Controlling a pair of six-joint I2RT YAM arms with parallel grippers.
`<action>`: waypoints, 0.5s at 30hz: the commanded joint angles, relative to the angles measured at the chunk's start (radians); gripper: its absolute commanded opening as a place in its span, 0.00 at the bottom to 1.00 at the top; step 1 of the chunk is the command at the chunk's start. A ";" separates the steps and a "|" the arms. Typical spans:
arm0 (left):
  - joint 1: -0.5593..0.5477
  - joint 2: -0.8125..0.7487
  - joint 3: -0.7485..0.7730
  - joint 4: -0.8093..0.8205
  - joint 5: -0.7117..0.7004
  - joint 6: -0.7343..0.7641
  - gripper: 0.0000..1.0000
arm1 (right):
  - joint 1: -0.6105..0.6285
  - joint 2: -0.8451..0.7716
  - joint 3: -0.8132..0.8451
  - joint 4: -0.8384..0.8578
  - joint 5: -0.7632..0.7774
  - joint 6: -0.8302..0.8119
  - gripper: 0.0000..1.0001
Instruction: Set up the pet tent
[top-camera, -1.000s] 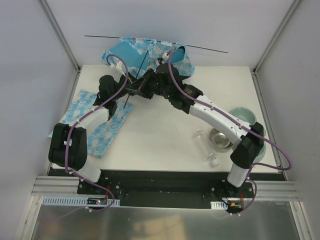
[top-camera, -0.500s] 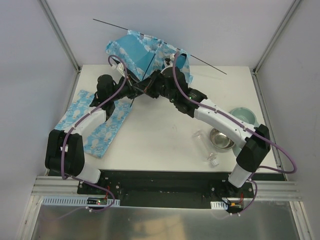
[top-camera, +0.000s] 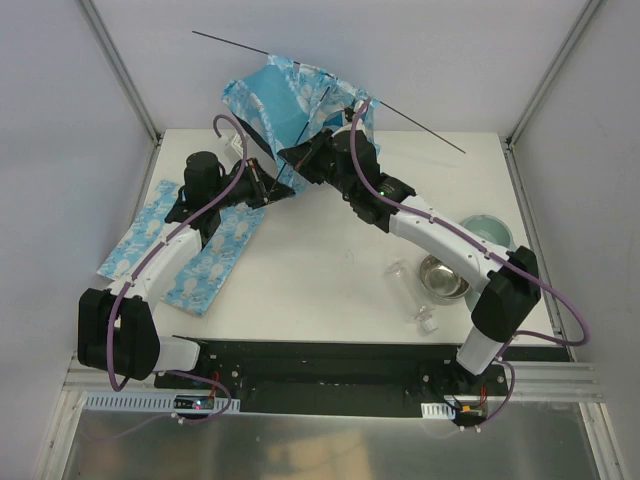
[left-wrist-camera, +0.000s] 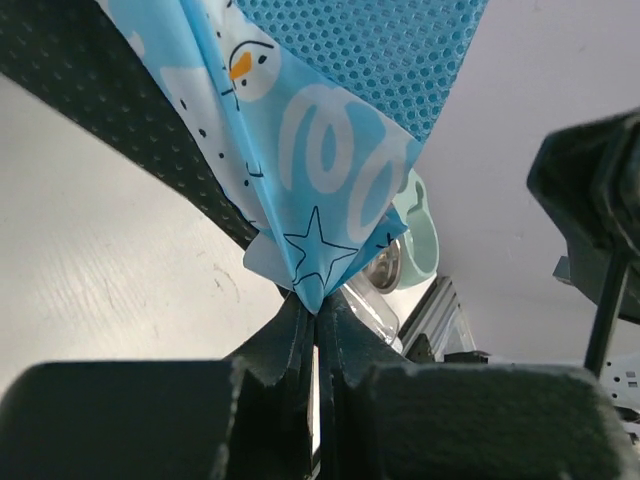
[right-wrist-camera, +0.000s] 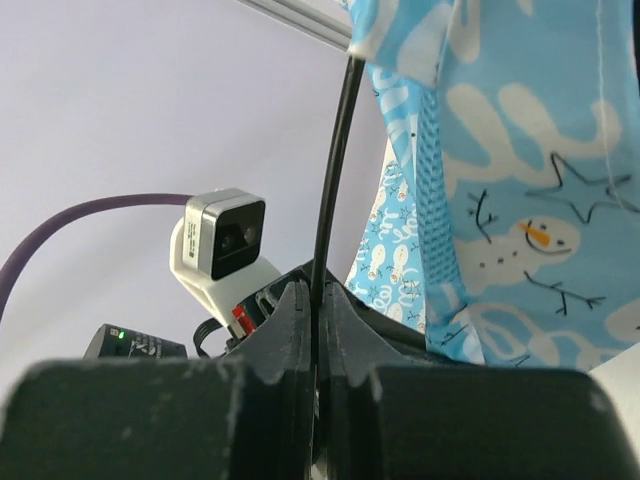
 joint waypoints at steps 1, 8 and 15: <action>0.009 -0.057 0.003 -0.099 0.078 0.037 0.00 | -0.048 0.038 0.005 0.086 0.163 -0.093 0.00; 0.011 -0.065 0.003 -0.124 0.083 0.035 0.00 | -0.055 0.069 0.012 0.084 0.187 -0.106 0.00; 0.012 -0.062 0.021 -0.135 0.078 0.009 0.00 | -0.055 0.089 0.008 0.086 0.189 -0.128 0.00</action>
